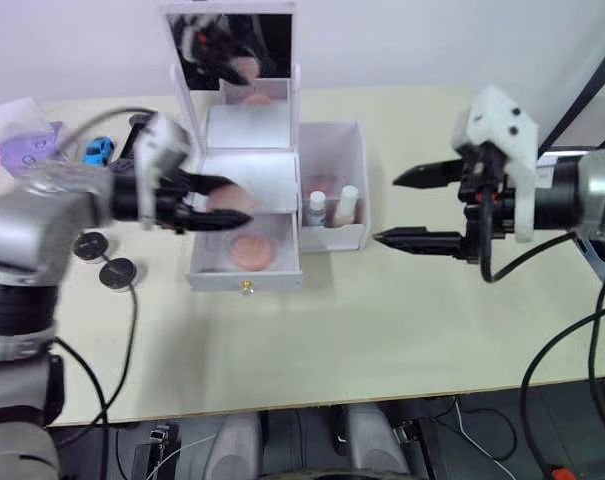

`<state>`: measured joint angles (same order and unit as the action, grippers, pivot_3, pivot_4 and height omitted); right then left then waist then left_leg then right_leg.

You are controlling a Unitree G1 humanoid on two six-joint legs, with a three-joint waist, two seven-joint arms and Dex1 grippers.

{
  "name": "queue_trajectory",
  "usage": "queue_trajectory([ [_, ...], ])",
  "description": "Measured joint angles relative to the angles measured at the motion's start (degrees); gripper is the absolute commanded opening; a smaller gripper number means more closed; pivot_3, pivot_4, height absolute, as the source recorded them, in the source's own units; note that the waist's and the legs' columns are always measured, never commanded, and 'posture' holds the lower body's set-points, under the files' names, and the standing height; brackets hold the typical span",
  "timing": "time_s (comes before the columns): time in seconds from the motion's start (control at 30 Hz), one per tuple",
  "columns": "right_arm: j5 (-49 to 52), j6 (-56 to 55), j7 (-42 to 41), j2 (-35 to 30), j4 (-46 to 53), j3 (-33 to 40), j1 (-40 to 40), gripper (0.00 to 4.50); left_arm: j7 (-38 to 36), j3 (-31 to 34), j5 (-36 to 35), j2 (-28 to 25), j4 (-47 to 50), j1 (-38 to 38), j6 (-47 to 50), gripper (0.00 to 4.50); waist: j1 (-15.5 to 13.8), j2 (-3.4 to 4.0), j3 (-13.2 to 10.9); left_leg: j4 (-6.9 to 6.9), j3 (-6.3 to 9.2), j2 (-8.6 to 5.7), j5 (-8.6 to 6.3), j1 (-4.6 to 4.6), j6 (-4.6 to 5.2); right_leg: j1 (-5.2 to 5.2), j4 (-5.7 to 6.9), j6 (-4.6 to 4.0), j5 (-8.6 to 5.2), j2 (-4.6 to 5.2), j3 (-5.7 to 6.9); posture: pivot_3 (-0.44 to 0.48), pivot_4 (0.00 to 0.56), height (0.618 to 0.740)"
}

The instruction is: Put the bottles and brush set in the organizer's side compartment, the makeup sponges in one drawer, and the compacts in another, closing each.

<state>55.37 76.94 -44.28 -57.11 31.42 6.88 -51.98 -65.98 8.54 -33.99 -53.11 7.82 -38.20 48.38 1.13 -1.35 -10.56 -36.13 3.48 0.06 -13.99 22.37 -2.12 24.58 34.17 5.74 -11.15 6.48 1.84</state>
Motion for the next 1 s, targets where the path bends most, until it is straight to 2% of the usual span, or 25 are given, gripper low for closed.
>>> queue_trajectory([
  [0.07, -0.2, -2.4, -2.1, 0.5, -2.1, -1.5, -0.8, 4.5, 1.4, 6.3, -0.9, -2.2, 1.7, 6.3, 0.2, 2.69, -0.1, 0.0, 0.0, -0.02, 0.0, 0.0, 0.0, 0.01, 0.0, -0.02, -0.02, -0.01, 0.0, 0.0, -0.01, 0.0, 0.15, 0.74],
  [0.2, -1.8, -6.3, -6.5, 2.3, -7.1, -6.4, -4.6, 4.5, 3.9, 16.9, -1.0, -2.7, 4.9, 20.4, -0.2, 2.69, 0.0, 0.0, 0.0, -0.03, 0.0, 0.0, 0.0, 0.01, 0.0, 0.0, -0.01, -0.02, 0.01, 0.0, -0.02, 0.0, 0.15, 0.74],
  [0.27, -3.5, -8.0, -8.7, 3.6, -10.3, -9.4, -7.6, 4.5, 5.4, 22.8, -0.9, -0.9, 8.3, 28.6, -0.9, 2.69, 0.1, 0.01, 0.0, -0.02, -0.02, 0.01, 0.0, -0.02, -0.01, 0.01, -0.01, -0.03, 0.01, 0.01, -0.03, 0.0, 0.15, 0.74],
  [0.37, -6.2, -10.3, -11.6, 4.8, -14.4, -13.2, -10.1, 4.5, 8.0, 26.9, 1.5, 4.0, 13.8, 41.4, -5.0, 2.69, -0.2, 0.0, 0.0, -0.01, -0.02, 0.01, -0.01, 0.0, -0.01, 0.01, -0.05, -0.06, 0.01, 0.01, -0.03, 0.0, 0.15, 0.74],
  [0.53, -9.7, -12.9, -15.3, 6.1, -17.7, -16.3, -12.0, 4.5, 13.8, 26.4, 6.1, 11.9, 18.5, 54.1, -10.4, 2.69, -0.7, -0.09, 0.0, -0.09, -0.01, 0.0, -0.01, 0.05, -0.02, -0.01, -0.05, -0.27, 0.13, 0.04, -0.02, 0.0, 0.15, 0.74],
  [0.67, -11.0, -13.4, -16.9, 6.4, -18.1, -17.2, -12.3, 4.5, 18.4, 23.5, 9.7, 15.4, 18.2, 55.9, -14.5, 2.69, -0.7, -0.08, 0.0, -0.12, -0.01, 0.0, -0.01, 0.02, -0.02, -0.01, -0.04, -0.13, 0.05, 0.04, -0.01, 0.0, 0.15, 0.74],
  [0.83, -11.5, -12.3, -17.0, 6.4, -17.4, -17.2, -12.4, 4.5, 19.5, 17.0, 13.2, 16.6, 15.1, 57.8, -20.2, 2.69, -0.3, -0.08, 0.0, -0.07, -0.03, 0.0, -0.01, 0.01, -0.02, 0.02, -0.04, -0.14, 0.06, 0.04, -0.01, 0.0, 0.15, 0.74],
  [0.9, -11.5, -11.5, -16.9, 6.3, -16.9, -17.2, -12.4, 4.5, 19.2, 16.1, 13.5, 16.5, 13.6, 57.8, -21.5, 3.72, -0.4, -0.08, 0.0, -0.02, -0.02, 0.01, -0.01, 0.02, -0.02, 0.06, -0.04, -0.14, 0.06, 0.03, 0.0, 0.0, 0.15, 0.74],
  [0.97, -11.5, -10.9, -16.8, 6.1, -16.5, -17.1, -12.3, 4.5, 18.7, 16.0, 13.6, 15.2, 11.7, 57.0, -22.5, 4.46, -0.4, -0.07, 0.0, -0.01, -0.01, 0.01, -0.01, 0.02, -0.02, 0.08, -0.02, -0.14, 0.05, 0.02, 0.01, 0.0, 0.15, 0.74],
  [1.0, -11.5, -10.7, -16.8, 6.0, -16.3, -17.0, -12.3, 4.5, 18.5, 16.0, 13.6, 14.4, 10.9, 56.5, -22.9, 4.46, -0.5, -0.06, 0.0, -0.02, -0.02, 0.01, -0.01, 0.03, -0.02, 0.08, -0.03, -0.14, 0.05, 0.02, 0.01, 0.0, 0.15, 0.74],
])
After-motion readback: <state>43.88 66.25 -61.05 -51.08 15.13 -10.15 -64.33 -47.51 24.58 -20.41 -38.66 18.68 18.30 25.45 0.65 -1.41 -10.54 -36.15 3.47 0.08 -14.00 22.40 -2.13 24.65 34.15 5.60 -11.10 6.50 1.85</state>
